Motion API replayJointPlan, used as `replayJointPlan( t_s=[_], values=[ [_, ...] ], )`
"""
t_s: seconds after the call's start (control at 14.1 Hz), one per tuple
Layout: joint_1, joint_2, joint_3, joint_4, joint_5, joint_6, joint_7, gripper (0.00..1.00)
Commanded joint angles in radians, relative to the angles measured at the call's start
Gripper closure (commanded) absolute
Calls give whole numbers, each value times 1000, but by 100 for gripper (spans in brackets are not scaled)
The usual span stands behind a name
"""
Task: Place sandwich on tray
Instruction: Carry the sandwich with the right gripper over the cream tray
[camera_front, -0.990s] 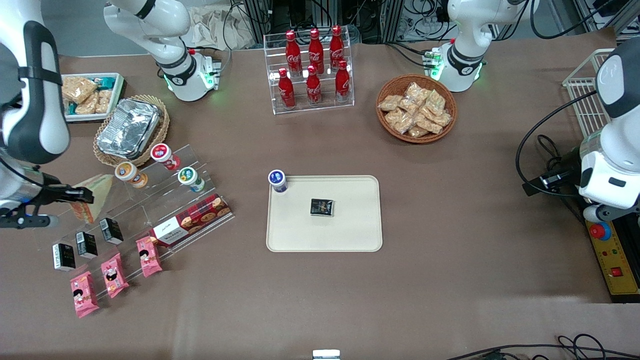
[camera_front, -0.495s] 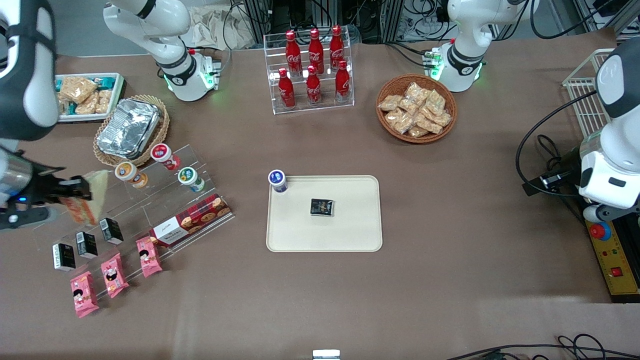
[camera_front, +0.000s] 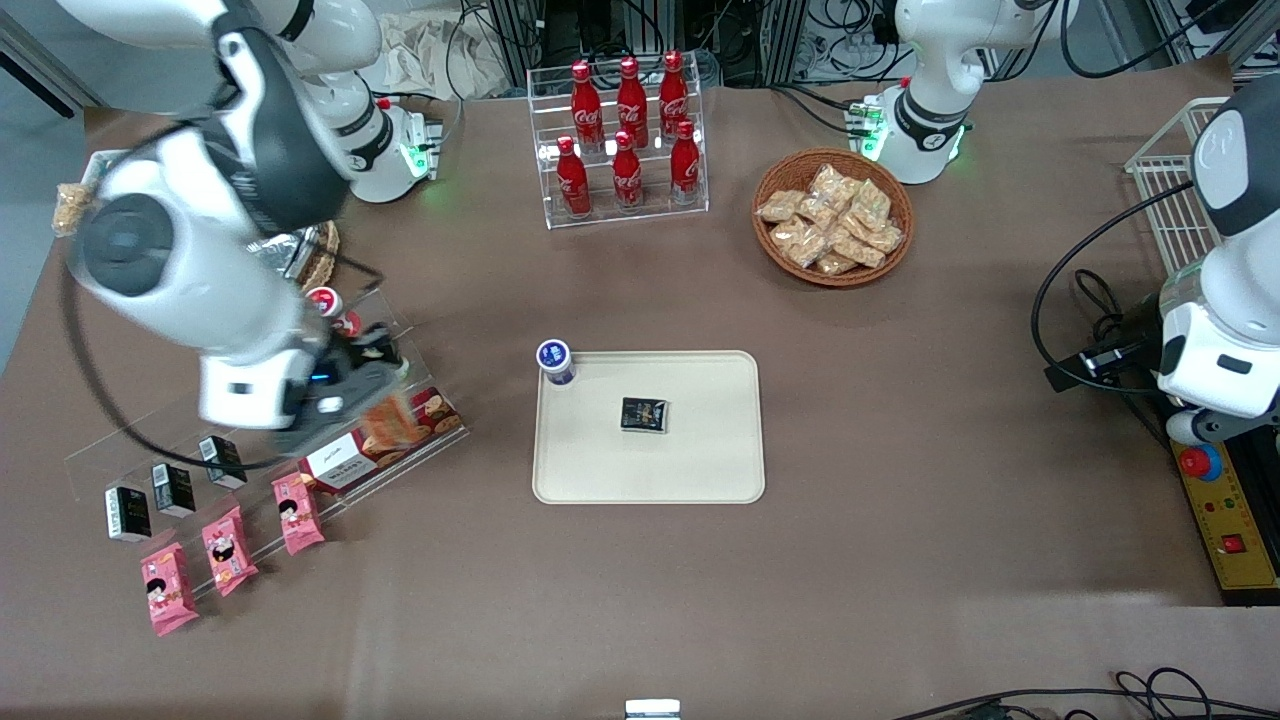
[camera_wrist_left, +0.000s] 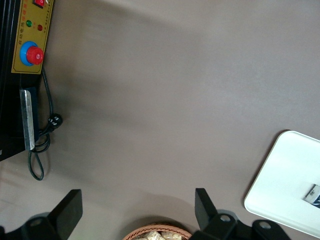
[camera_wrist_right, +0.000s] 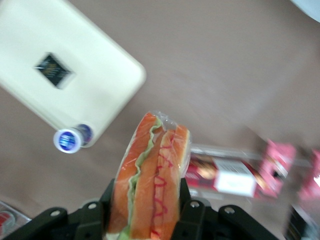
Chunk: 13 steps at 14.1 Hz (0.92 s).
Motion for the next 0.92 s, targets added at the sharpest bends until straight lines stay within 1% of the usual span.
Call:
replayJointPlan(
  t_s=[0.0,0.14,0.21,0.49,0.57,0.64,0.71,0.85],
  values=[
    [70,74,54,41,-14,52,-25,49],
    [155,123,54,43,-61,123,-24,49],
    [195,152,54,43,-90,181,-28,49],
    [304,281,49,48,-213,359,-31,49],
    [322,319,48,52,-268,399,-34,49],
    [335,351,48,54,-341,429,-34,49],
    [347,377,48,54,-398,462,-34,49],
    [358,422,46,54,-478,528,-36,49]
  ],
)
